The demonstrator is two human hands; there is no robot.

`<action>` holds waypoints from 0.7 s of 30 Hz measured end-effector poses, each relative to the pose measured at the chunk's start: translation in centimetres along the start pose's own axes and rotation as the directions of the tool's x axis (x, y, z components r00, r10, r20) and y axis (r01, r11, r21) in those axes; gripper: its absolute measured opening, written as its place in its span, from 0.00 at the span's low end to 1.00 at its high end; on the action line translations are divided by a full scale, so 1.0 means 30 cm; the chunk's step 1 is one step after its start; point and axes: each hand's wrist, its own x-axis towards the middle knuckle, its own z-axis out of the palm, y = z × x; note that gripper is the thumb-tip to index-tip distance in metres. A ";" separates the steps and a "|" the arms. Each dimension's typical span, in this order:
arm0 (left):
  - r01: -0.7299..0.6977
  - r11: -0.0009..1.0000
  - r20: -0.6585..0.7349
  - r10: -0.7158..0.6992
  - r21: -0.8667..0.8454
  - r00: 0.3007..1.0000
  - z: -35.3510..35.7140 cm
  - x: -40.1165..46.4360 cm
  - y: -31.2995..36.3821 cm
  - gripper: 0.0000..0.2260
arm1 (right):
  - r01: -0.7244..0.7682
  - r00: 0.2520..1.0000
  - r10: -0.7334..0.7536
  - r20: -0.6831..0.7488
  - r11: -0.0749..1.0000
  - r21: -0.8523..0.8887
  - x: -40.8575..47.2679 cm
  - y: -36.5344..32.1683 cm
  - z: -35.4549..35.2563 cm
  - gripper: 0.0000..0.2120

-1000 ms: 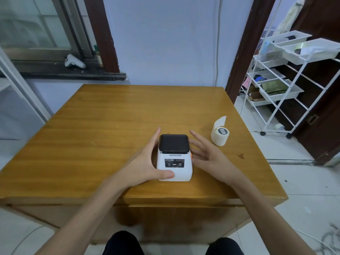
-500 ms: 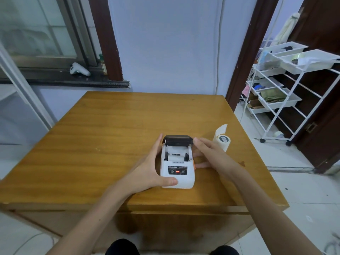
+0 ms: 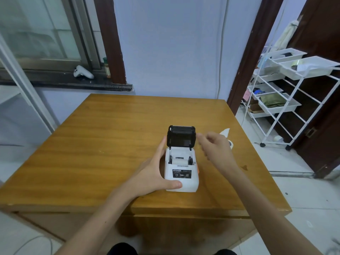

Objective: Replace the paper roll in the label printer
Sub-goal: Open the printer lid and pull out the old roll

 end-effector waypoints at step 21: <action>-0.036 0.999 -0.017 0.036 -0.001 0.999 0.000 0.005 -0.016 0.56 | 0.020 0.900 -0.023 0.436 1.000 0.011 0.016 -0.046 0.022 0.07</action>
